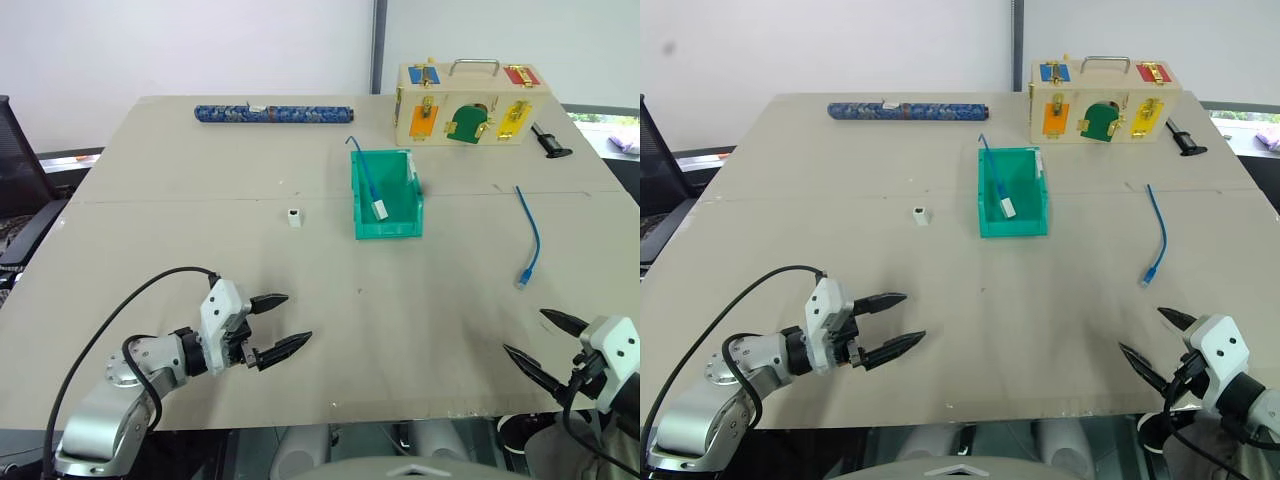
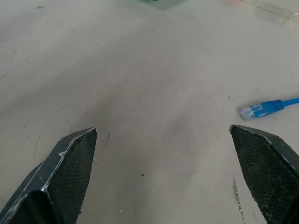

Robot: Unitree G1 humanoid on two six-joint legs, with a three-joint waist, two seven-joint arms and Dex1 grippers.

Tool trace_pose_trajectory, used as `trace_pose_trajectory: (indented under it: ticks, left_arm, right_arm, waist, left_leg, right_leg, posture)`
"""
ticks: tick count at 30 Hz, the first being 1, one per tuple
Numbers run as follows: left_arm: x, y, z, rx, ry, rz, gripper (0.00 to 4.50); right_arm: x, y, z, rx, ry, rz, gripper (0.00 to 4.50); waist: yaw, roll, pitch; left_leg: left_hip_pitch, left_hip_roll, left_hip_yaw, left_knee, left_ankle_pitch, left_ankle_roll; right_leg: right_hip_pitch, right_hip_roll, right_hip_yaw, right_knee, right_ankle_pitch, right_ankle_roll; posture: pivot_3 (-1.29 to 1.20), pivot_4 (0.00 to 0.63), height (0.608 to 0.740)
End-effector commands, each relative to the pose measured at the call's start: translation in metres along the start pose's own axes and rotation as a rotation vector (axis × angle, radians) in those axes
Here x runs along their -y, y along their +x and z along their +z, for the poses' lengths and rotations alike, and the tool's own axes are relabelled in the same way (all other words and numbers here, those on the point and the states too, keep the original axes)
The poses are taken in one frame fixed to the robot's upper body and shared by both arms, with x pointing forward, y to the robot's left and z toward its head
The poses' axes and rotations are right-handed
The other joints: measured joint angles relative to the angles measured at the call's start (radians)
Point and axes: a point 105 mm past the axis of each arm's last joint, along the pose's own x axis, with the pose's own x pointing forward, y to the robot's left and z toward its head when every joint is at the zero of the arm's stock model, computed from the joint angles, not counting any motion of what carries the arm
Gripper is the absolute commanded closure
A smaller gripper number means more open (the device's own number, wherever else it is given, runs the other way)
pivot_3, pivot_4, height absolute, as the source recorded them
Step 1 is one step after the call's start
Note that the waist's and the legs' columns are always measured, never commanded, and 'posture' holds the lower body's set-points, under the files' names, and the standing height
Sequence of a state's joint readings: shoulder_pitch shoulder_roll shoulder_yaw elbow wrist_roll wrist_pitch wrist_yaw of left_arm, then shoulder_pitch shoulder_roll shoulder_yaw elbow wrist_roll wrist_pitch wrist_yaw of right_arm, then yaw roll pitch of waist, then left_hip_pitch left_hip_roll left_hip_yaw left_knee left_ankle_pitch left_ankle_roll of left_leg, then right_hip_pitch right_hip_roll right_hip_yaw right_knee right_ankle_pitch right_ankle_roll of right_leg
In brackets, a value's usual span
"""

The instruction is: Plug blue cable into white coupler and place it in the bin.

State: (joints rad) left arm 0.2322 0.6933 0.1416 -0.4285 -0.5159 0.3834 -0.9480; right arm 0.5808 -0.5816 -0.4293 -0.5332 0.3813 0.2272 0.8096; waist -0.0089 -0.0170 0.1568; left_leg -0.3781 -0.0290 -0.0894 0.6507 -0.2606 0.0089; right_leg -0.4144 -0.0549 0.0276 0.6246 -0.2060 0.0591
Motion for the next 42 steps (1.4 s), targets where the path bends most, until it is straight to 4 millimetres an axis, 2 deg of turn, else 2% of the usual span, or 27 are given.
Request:
trace_pose_trajectory:
  ticks: [1, 6, 9, 12, 15, 18, 19, 20, 27, 35, 36, 37, 38, 39, 41, 42]
  left_arm:
    - [-0.002, -0.001, 0.004, 0.056, 0.025, 0.005, 0.04]
    - [-0.014, 0.006, 0.016, 0.165, -0.012, 0.042, 0.04]
    - [-0.016, 0.013, 0.026, 0.187, -0.048, 0.023, 0.04]
    - [-0.010, 0.018, 0.032, 0.180, -0.014, -0.045, 0.04]
    - [0.002, 0.021, 0.038, 0.171, 0.056, -0.137, 0.04]
    - [0.013, 0.023, 0.044, 0.157, 0.158, -0.225, 0.04]
    - [0.015, 0.024, 0.046, 0.153, 0.186, -0.243, 0.00]
    - [0.017, 0.026, 0.047, 0.153, 0.207, -0.256, 0.00]
    - [0.019, 0.031, 0.048, 0.152, 0.242, -0.286, 0.00]
    - [0.021, 0.035, 0.051, 0.164, 0.252, -0.286, 0.00]
    - [0.021, 0.035, 0.051, 0.164, 0.253, -0.285, 0.00]
    - [0.021, 0.035, 0.051, 0.164, 0.255, -0.281, 0.00]
    - [0.021, 0.035, 0.052, 0.164, 0.256, -0.278, 0.00]
    - [0.020, 0.035, 0.052, 0.164, 0.257, -0.271, 0.00]
    - [0.020, 0.035, 0.053, 0.164, 0.258, -0.259, 0.00]
    - [0.020, 0.035, 0.053, 0.164, 0.259, -0.254, 0.00]
  right_arm:
    - [0.008, -0.001, 0.015, 0.033, -0.058, -0.021, 0.00]
    - [0.031, 0.010, 0.047, 0.041, -0.161, -0.020, 0.00]
    - [0.048, 0.016, 0.057, -0.072, -0.297, -0.001, 0.00]
    - [0.063, 0.022, 0.066, -0.158, -0.390, 0.050, 0.00]
    - [0.079, 0.025, 0.065, -0.274, -0.511, 0.139, 0.00]
    - [0.093, 0.028, 0.054, -0.389, -0.641, 0.238, 0.00]
    - [0.097, 0.030, 0.050, -0.416, -0.687, 0.268, 0.51]
    - [0.101, 0.034, 0.048, -0.430, -0.728, 0.287, 0.74]
    - [0.118, 0.064, 0.041, -0.508, -0.960, 0.379, 0.74]
    - [0.123, 0.097, 0.041, -0.590, -1.167, 0.532, 0.74]
    - [0.122, 0.100, 0.040, -0.605, -1.181, 0.556, 1.30]
    - [0.121, 0.101, 0.038, -0.627, -1.195, 0.592, 1.54]
    - [0.121, 0.101, 0.036, -0.639, -1.202, 0.618, 2.00]
    - [0.118, 0.103, 0.035, -0.642, -1.199, 0.647, 2.67]
    - [0.113, 0.104, 0.034, -0.646, -1.179, 0.693, 3.35]
    - [0.111, 0.105, 0.033, -0.645, -1.175, 0.708, 3.88]
  waist:
    - [0.000, 0.000, 0.000]
    - [-0.002, -0.001, 0.001]
    - [0.004, 0.001, 0.002]
    - [0.004, 0.000, 0.002]
    - [0.001, 0.001, 0.003]
    - [-0.001, 0.001, 0.005]
    - [-0.002, 0.002, 0.007]
    - [-0.002, 0.002, 0.007]
    - [-0.009, 0.004, 0.009]
    - [-0.009, 0.005, 0.010]
    - [-0.009, 0.005, 0.010]
    - [-0.009, 0.004, 0.010]
    - [-0.010, 0.004, 0.009]
    - [-0.011, 0.003, 0.009]
    - [-0.013, 0.000, 0.009]
    - [-0.015, 0.000, 0.008]
  left_leg:
    - [0.000, 0.000, 0.000, 0.000, 0.000, 0.000]
    - [0.001, 0.000, 0.002, 0.002, 0.000, 0.000]
    - [0.000, 0.000, 0.000, 0.002, 0.000, 0.000]
    - [0.000, -0.001, 0.001, 0.002, 0.000, 0.000]
    - [0.000, -0.001, 0.002, 0.001, 0.000, 0.000]
    - [-0.001, 0.000, 0.003, 0.001, 0.000, 0.000]
    - [-0.001, -0.001, 0.004, 0.002, 0.000, 0.000]
    - [-0.001, -0.001, 0.005, 0.002, 0.000, 0.000]
    - [0.000, 0.000, 0.006, 0.001, 0.000, 0.000]
    - [0.000, 0.000, 0.006, 0.001, 0.000, 0.000]
    - [0.000, 0.000, 0.006, 0.001, 0.000, 0.000]
    - [0.000, 0.000, 0.006, 0.001, 0.000, 0.000]
    - [0.000, 0.000, 0.006, 0.001, 0.000, 0.000]
    - [0.001, 0.000, 0.006, 0.001, 0.000, 0.000]
    - [0.001, 0.000, 0.006, 0.002, 0.000, 0.000]
    - [0.002, 0.000, 0.006, 0.002, 0.000, 0.000]
  right_leg:
    - [0.000, 0.000, 0.000, 0.000, 0.000, 0.000]
    - [0.000, 0.000, 0.001, 0.000, 0.000, 0.000]
    - [0.001, 0.000, -0.001, 0.000, 0.000, 0.000]
    - [0.001, 0.000, -0.001, 0.000, 0.000, 0.000]
    - [0.001, 0.000, -0.001, 0.000, 0.003, -0.004]
    - [0.000, 0.000, -0.002, -0.002, 0.003, -0.004]
    - [0.001, -0.001, -0.001, -0.002, 0.003, -0.004]
    - [0.001, -0.001, -0.001, -0.002, 0.003, -0.004]
    - [0.000, 0.000, 0.000, -0.001, 0.003, -0.004]
    - [0.000, 0.000, 0.001, -0.002, 0.004, -0.002]
    - [0.000, 0.000, 0.001, -0.001, 0.004, -0.002]
    - [0.000, 0.000, 0.000, -0.001, 0.004, -0.002]
    - [0.000, 0.000, 0.000, -0.001, 0.005, -0.002]
    - [0.001, 0.000, 0.001, -0.001, 0.005, -0.003]
    - [0.001, 0.000, 0.001, -0.001, 0.005, -0.003]
    - [0.002, 0.000, 0.001, -0.001, 0.005, -0.003]
  posture:
    - [0.00, 0.150, 0.740]
    - [0.00, 0.150, 0.740]
    - [0.00, 0.150, 0.740]
    - [0.00, 0.150, 0.740]
    - [0.00, 0.150, 0.740]
    - [0.00, 0.150, 0.740]
    - [0.00, 0.150, 0.740]
    - [0.00, 0.150, 0.740]
    - [0.00, 0.150, 0.740]
    - [0.00, 0.150, 0.740]
    - [0.00, 0.150, 0.740]
    - [0.00, 0.150, 0.740]
    - [0.00, 0.150, 0.740]
    - [0.00, 0.150, 0.740]
    - [0.00, 0.150, 0.740]
    - [0.00, 0.150, 0.740]
